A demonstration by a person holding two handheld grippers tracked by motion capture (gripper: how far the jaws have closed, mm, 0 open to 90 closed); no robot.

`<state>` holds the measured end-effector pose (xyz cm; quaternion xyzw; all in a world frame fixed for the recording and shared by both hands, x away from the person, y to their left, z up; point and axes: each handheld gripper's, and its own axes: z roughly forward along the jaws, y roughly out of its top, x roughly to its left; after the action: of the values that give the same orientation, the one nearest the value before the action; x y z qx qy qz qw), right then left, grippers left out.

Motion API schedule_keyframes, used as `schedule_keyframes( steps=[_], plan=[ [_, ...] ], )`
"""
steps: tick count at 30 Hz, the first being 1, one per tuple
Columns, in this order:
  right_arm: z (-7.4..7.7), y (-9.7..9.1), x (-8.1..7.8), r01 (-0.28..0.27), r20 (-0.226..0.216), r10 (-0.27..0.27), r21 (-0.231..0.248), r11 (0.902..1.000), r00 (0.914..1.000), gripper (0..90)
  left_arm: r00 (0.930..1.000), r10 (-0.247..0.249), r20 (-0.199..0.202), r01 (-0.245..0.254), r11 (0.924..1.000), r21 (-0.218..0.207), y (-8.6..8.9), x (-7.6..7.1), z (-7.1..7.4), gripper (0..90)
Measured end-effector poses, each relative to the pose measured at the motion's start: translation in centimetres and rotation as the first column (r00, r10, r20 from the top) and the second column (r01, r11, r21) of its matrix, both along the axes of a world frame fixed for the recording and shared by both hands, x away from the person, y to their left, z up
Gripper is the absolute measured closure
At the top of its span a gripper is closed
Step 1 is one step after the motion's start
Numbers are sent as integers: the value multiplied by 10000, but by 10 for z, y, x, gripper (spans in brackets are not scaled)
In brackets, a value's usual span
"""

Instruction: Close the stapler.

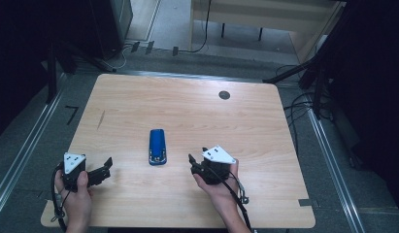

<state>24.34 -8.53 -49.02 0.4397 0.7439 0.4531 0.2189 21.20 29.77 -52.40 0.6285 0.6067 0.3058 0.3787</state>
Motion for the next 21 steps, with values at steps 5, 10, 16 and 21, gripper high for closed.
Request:
schedule_keyframes(
  steps=[5,10,16,21],
  plan=[
    [2,13,3,-49,-129,50,142,9999,9999,412,10000,-23,-36,23,10000,32,0,1,0,64],
    [1,23,4,-174,-241,181,279,9995,9995,407,9999,-87,-111,88,9999,123,-2,1,0,64],
    [-4,39,6,-356,-481,369,281,9990,9982,397,9999,-67,-84,68,9998,166,-3,1,0,67],
    [-4,55,9,-574,-537,592,355,9977,9968,385,9999,-94,-77,96,9997,232,-3,1,0,68]
  ],
)
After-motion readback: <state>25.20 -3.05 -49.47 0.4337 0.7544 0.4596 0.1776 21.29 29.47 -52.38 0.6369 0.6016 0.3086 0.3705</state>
